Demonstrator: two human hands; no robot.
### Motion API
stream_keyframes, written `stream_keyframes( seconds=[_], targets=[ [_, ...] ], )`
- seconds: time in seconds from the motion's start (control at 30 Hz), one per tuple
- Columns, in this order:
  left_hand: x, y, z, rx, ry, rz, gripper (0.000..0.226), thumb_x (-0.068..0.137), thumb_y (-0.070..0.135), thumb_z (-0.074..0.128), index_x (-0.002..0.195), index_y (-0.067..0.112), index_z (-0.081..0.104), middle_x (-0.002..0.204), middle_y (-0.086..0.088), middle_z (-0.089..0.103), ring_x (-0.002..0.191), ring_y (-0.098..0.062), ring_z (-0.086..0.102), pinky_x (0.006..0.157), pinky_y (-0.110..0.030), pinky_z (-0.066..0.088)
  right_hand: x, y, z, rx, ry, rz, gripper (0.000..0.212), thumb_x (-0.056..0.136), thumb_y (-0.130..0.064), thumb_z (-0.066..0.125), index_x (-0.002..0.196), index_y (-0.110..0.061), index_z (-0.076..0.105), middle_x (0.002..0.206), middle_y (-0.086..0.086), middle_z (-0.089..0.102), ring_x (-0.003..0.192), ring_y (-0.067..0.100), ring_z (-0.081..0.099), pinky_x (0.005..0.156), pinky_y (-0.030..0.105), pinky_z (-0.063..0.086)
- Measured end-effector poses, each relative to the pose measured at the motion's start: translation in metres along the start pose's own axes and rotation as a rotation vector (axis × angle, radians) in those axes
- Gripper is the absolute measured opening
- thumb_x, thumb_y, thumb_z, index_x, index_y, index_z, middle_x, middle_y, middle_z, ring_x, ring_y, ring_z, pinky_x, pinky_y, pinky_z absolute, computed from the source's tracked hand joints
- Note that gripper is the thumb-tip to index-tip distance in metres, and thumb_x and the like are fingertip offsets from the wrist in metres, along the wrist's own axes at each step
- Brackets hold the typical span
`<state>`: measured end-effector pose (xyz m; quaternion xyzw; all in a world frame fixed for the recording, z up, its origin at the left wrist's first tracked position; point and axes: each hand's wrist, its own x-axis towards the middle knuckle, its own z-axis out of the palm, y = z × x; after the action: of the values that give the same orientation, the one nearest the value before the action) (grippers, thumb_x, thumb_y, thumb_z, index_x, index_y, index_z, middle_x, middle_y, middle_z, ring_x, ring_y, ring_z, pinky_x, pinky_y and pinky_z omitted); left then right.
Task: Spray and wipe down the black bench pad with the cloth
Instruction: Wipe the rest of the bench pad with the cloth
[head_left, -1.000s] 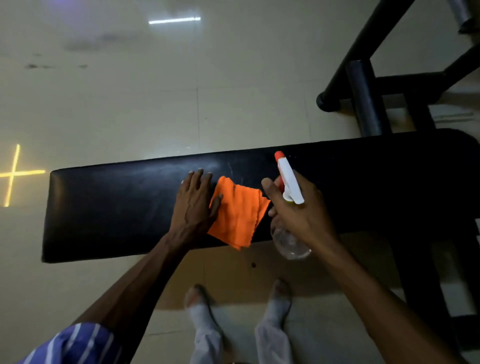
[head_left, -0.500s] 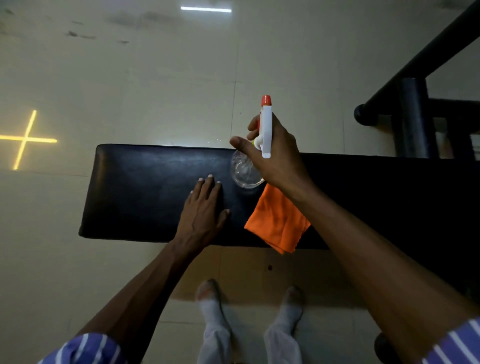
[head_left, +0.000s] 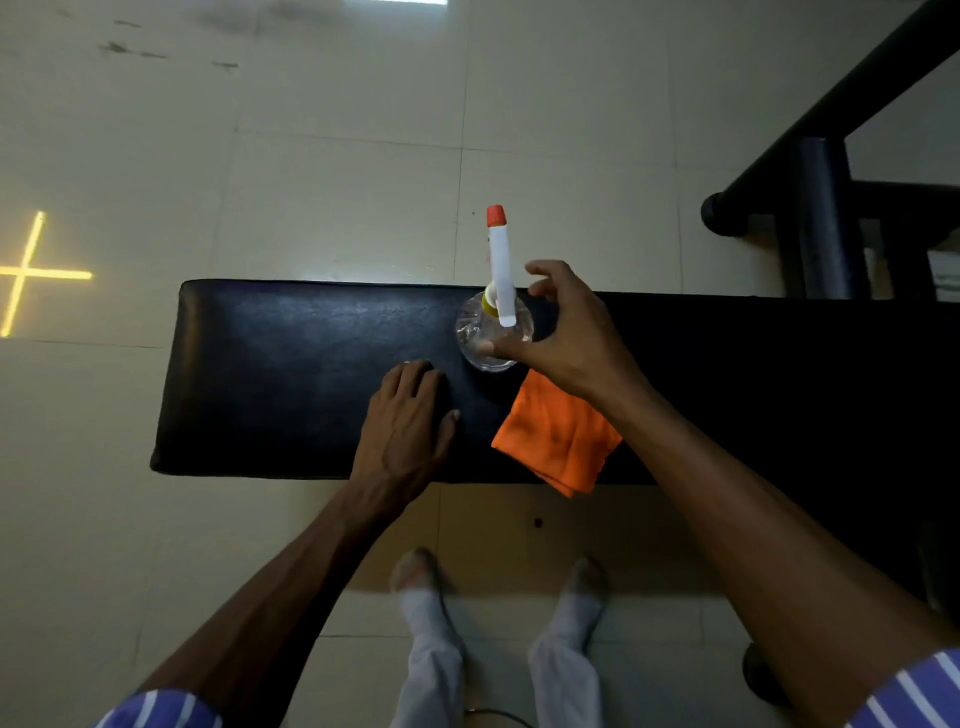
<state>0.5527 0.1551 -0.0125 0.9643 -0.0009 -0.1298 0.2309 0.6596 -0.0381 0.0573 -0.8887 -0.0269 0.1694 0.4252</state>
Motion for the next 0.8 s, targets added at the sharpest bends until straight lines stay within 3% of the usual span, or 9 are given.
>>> stream_keyframes(
  seconds=[0.1,0.2,0.33,0.47,0.57,0.63,0.7,0.8],
  targets=[
    [-0.004,0.01,0.005,0.001,0.014,0.033,0.037,0.098,0.031,0.063,0.127,0.009,0.057,0.136,-0.01,0.054,0.129,-0.029,0.049,0.102,-0.042,0.047,-0.015,0.034,-0.016,-0.158,-0.028,0.106,0.073,0.079,-0.032,0.09,0.142,-0.014,0.058,0.135,0.011,0.06,0.127,0.025,0.057,0.105,0.035,0.048],
    [-0.006,0.021,0.013,-0.001,0.012,0.038,0.035,0.097,0.03,0.064,0.124,0.009,0.059,0.133,-0.01,0.055,0.126,-0.029,0.05,0.101,-0.042,0.047,-0.03,0.064,-0.023,-0.37,-0.136,0.225,0.071,0.087,-0.03,0.082,0.15,-0.015,0.052,0.145,0.015,0.053,0.134,0.034,0.051,0.112,0.039,0.044],
    [-0.008,0.032,0.023,-0.017,0.014,0.043,0.031,0.096,0.029,0.064,0.12,0.01,0.059,0.129,-0.01,0.056,0.123,-0.029,0.05,0.099,-0.042,0.047,-0.044,0.08,-0.012,-0.459,-0.159,0.212,0.072,0.088,-0.033,0.08,0.15,-0.018,0.049,0.144,0.011,0.049,0.136,0.034,0.047,0.111,0.046,0.043],
    [-0.007,0.04,0.028,-0.017,0.019,0.044,0.033,0.095,0.028,0.065,0.121,0.008,0.059,0.126,-0.011,0.056,0.12,-0.031,0.049,0.098,-0.043,0.046,-0.041,0.085,-0.008,-0.384,-0.137,0.222,0.048,0.088,-0.024,0.078,0.13,-0.008,0.061,0.13,0.016,0.065,0.123,0.036,0.06,0.096,0.041,0.047],
    [-0.007,0.047,0.028,-0.019,0.01,0.036,0.037,0.096,0.029,0.066,0.124,0.007,0.059,0.13,-0.013,0.056,0.124,-0.033,0.049,0.101,-0.045,0.045,-0.044,0.085,-0.017,-0.36,-0.161,0.208,0.03,0.087,-0.021,0.077,0.109,-0.002,0.068,0.116,0.023,0.061,0.114,0.037,0.059,0.086,0.037,0.041],
    [-0.005,0.055,0.029,-0.022,0.008,0.032,0.039,0.096,0.029,0.065,0.128,0.006,0.058,0.133,-0.015,0.056,0.126,-0.034,0.049,0.103,-0.045,0.045,-0.049,0.087,-0.028,-0.308,-0.175,0.202,0.027,0.086,-0.02,0.078,0.106,-0.004,0.069,0.113,0.02,0.06,0.114,0.034,0.057,0.084,0.033,0.039],
    [-0.002,0.065,0.03,-0.03,0.013,0.033,0.04,0.096,0.027,0.066,0.129,0.005,0.058,0.133,-0.016,0.057,0.126,-0.035,0.049,0.103,-0.045,0.045,-0.052,0.088,-0.046,-0.218,-0.15,0.216,0.024,0.086,-0.018,0.079,0.104,-0.007,0.069,0.105,0.014,0.067,0.108,0.034,0.064,0.073,0.029,0.035],
    [0.005,0.085,0.032,-0.032,0.009,0.062,0.039,0.098,0.028,0.063,0.129,0.007,0.057,0.131,-0.015,0.056,0.121,-0.034,0.051,0.102,-0.045,0.045,-0.05,0.087,-0.085,-0.209,-0.029,0.213,0.037,0.088,-0.023,0.079,0.121,-0.009,0.067,0.112,0.01,0.072,0.11,0.036,0.066,0.078,0.031,0.041]
  ],
)
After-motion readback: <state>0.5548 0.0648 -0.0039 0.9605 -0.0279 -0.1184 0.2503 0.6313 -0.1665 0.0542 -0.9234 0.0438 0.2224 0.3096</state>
